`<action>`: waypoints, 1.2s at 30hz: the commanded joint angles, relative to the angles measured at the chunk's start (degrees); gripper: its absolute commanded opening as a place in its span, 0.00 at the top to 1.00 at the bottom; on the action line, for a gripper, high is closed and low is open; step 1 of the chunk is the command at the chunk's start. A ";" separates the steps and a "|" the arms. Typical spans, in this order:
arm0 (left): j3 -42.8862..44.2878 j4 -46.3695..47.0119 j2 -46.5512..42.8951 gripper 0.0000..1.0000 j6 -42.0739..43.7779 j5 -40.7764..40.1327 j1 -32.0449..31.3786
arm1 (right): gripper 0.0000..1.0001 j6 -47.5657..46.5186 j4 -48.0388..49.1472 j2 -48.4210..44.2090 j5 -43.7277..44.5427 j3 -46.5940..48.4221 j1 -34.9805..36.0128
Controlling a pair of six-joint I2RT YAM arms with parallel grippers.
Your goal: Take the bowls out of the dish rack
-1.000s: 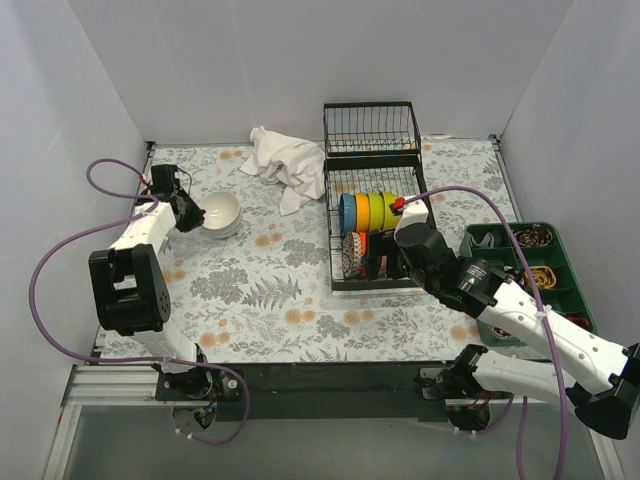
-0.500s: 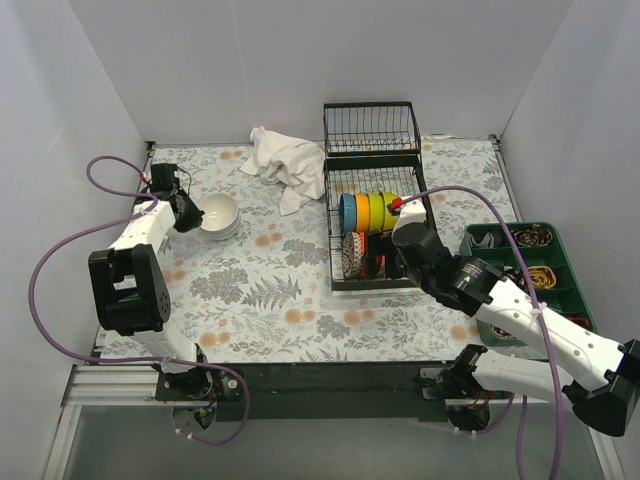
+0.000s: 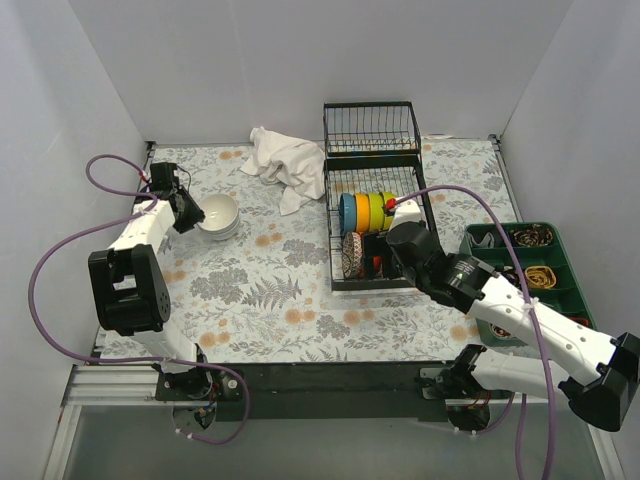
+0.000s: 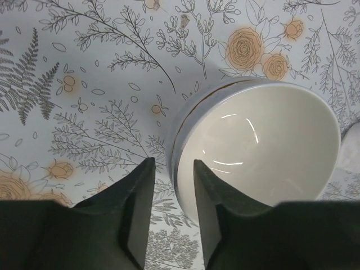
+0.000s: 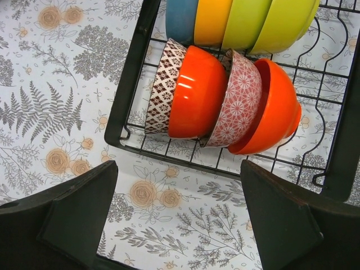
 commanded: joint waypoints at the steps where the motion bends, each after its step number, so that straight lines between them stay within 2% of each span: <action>1: 1.20 -0.58 -3.99 0.63 0.37 -0.58 -0.10 | 0.01 -0.97 2.07 0.43 2.37 -0.17 -0.35; 8: 1.12 -2.08 -9.08 0.37 0.11 0.74 -0.45 | 0.02 -3.08 2.07 2.71 1.14 1.24 -3.68; 12: -1.16 -1.29 -13.03 0.24 0.11 3.02 -2.56 | 0.02 -4.40 2.16 4.29 -3.16 2.90 -9.55; 18: -7.21 0.20 -22.52 0.03 4.06 3.11 -10.90 | 0.02 -5.19 2.16 5.09 -9.31 2.91 -18.26; 20: -8.72 0.64 -24.89 0.02 4.85 8.27 -12.67 | 0.01 -5.28 2.25 5.26 -13.08 2.21 -20.82; 27: -15.84 1.52 -36.23 0.02 5.38 17.69 -13.99 | 0.02 -6.69 6.37 5.79 -28.72 -1.57 -31.53; 31: -18.12 0.47 -40.72 0.02 5.29 20.34 -14.16 | 0.02 -6.86 9.80 7.37 -36.64 -3.94 -36.03; 36: -19.88 0.29 -41.96 0.02 5.12 21.48 -14.16 | 0.01 -7.92 13.14 9.92 -45.09 -5.96 -40.77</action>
